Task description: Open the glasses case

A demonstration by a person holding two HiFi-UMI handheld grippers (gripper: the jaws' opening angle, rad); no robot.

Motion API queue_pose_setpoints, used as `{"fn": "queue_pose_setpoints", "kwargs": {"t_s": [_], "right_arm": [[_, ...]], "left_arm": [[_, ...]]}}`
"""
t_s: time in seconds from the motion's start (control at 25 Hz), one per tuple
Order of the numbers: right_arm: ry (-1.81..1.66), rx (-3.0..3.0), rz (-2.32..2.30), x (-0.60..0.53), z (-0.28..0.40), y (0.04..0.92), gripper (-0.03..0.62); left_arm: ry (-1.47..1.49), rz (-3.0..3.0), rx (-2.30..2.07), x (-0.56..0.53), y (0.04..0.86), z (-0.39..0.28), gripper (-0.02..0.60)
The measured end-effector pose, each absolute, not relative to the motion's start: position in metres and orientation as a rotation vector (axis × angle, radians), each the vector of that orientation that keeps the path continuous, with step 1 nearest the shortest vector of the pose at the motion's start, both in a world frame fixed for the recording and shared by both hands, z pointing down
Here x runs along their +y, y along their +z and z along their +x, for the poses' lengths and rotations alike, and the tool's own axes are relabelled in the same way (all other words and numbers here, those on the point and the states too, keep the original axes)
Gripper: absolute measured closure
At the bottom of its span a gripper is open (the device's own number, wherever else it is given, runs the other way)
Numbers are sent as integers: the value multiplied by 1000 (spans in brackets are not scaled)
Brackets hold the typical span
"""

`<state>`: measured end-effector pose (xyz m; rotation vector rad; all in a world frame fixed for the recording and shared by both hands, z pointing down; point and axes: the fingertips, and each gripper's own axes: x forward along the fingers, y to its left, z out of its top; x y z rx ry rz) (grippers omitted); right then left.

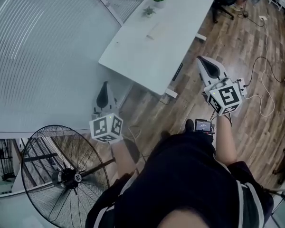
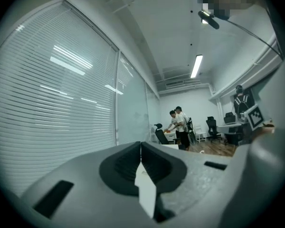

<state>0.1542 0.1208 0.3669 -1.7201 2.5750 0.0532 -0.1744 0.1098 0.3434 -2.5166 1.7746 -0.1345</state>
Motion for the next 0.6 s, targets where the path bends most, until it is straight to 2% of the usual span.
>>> {"fn": "queue_pose_setpoints", "kwargs": {"t_s": [0.28, 0.6], "right_arm": [[-46, 2544, -1720, 106, 187, 385, 579], [-81, 2573, -1738, 62, 180, 400, 579]], "left_arm": [[-165, -2442, 1782, 105, 329, -148, 578], [-220, -2485, 1759, 59, 349, -148, 578]]}}
